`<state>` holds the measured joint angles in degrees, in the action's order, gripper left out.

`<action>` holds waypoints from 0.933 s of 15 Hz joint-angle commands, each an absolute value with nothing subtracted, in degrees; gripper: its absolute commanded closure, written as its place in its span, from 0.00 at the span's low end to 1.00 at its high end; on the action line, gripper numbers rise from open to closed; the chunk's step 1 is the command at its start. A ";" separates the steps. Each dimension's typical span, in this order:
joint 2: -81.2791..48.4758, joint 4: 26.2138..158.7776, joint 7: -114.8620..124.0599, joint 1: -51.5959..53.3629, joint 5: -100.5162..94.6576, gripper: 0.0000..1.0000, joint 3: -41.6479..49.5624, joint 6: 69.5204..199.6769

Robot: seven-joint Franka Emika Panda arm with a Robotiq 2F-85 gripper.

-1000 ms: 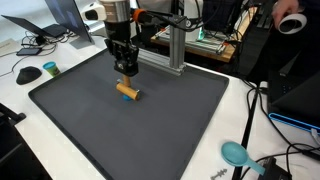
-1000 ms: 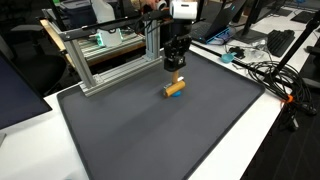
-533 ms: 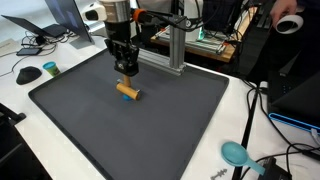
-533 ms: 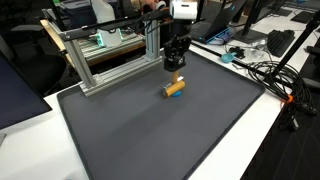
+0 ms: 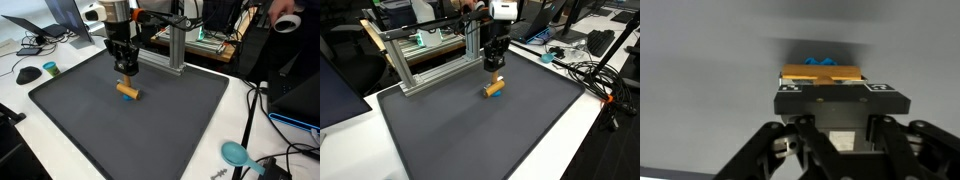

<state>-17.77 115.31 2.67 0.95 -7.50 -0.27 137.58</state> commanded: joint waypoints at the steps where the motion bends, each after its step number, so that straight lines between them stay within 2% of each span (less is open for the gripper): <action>1: -21.28 118.60 0.50 0.63 -5.48 0.78 -0.62 136.03; 14: -18.68 121.38 -1.24 0.28 -6.15 0.78 -0.25 135.86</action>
